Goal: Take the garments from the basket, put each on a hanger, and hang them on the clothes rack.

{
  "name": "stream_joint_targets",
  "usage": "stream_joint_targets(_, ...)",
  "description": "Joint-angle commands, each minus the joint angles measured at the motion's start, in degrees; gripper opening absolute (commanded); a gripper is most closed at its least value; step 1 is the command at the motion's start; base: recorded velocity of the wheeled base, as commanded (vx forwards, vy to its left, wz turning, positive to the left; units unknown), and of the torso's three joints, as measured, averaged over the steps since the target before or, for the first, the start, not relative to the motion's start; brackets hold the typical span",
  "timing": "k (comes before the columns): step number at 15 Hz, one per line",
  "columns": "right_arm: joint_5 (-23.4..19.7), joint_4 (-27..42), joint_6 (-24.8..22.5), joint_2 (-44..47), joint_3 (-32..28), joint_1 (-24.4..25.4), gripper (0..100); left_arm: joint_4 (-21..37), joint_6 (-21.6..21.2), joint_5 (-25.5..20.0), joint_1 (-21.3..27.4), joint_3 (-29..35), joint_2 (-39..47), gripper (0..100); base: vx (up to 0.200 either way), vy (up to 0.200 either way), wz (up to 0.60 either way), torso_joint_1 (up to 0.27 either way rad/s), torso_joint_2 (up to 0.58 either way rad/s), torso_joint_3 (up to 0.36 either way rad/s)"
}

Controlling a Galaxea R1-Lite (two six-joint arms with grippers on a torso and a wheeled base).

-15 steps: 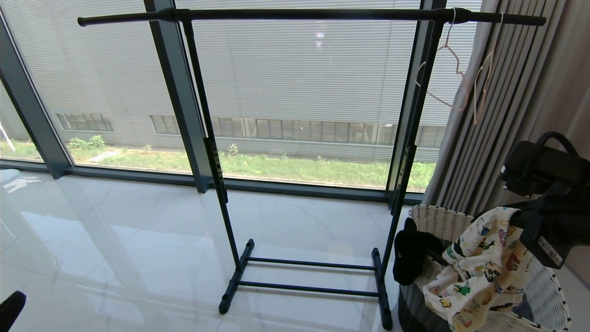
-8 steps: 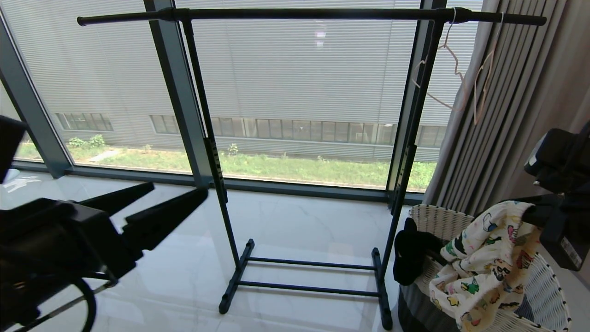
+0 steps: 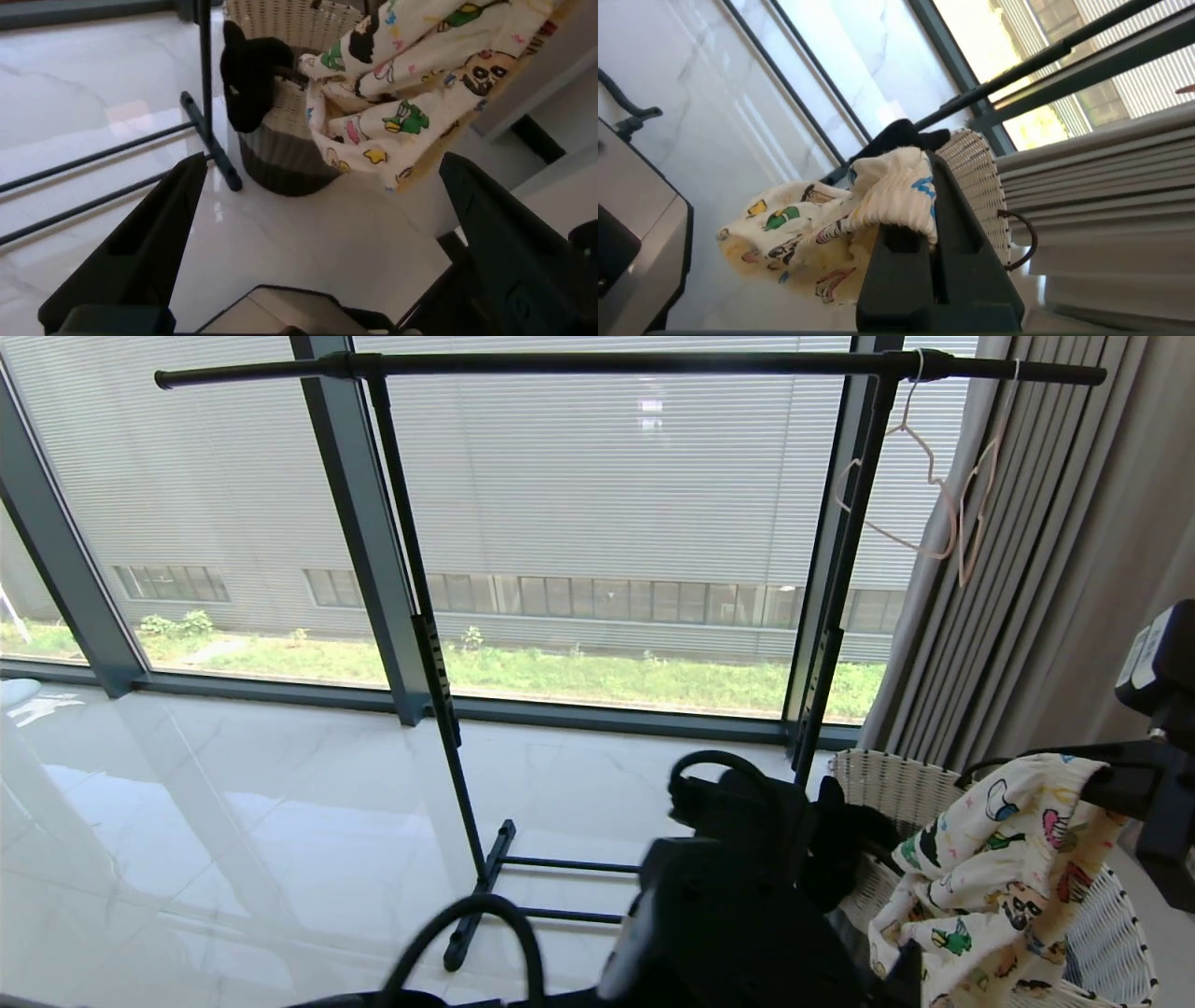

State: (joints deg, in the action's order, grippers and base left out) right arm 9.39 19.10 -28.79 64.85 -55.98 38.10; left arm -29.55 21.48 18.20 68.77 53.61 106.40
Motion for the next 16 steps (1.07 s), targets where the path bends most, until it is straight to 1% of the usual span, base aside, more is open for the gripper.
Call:
stream_joint_targets(1, 0.0, 0.0, 0.0, -0.1, 0.0, 0.8, 0, -0.6, 0.5, 0.3, 4.1, 10.1, 15.3, 100, 0.0, 0.0, 0.0, 0.0, 0.0, 0.0)
stream_joint_targets(3, 0.0, -0.1, 0.0, -0.1, -0.1, 1.5, 0, -0.6, 0.8, 0.3, 3.9, 13.3, 18.8, 100, 0.0, 0.0, 0.0, 0.0, 0.0, 0.0)
stream_joint_targets(4, 0.0, -0.2, 0.0, -0.1, -0.1, 1.6, 0, -0.6, 2.3, 0.4, 3.1, 14.3, 20.3, 100, 0.0, 0.0, 0.0, 0.0, 0.0, 0.0)
stream_joint_targets(9, 0.0, -0.9, 0.0, -0.1, -0.1, 2.2, 0, -0.6, 5.0, 1.4, 1.3, 13.5, 21.0, 100, 0.0, 0.0, 0.0, 0.0, 0.0, 0.0)
stream_joint_targets(11, -0.1, -0.9, 0.1, -0.1, 0.0, 2.2, 0, -0.6, 5.4, 2.1, 1.5, 11.3, 20.1, 100, 0.0, 0.0, 0.0, 0.0, 0.0, 0.0)
stream_joint_targets(12, -0.1, -0.9, 0.1, -0.1, 0.0, 2.2, 0, -0.6, 5.4, 2.1, 1.5, 11.3, 20.1, 100, 0.0, 0.0, 0.0, 0.0, 0.0, 0.0)
stream_joint_targets(13, -0.1, -0.9, 0.1, 0.3, 0.2, 2.2, 0, -0.8, 6.7, 2.0, 2.6, 8.3, 17.0, 100, 0.0, 0.0, 0.0, 0.0, 0.0, 0.0)
stream_joint_targets(16, -0.1, -1.1, 0.1, 0.5, 0.1, 2.2, 0, -1.2, 9.5, 1.7, 4.2, 7.6, 12.5, 100, 0.0, 0.0, 0.0, 0.0, 0.0, 0.0)
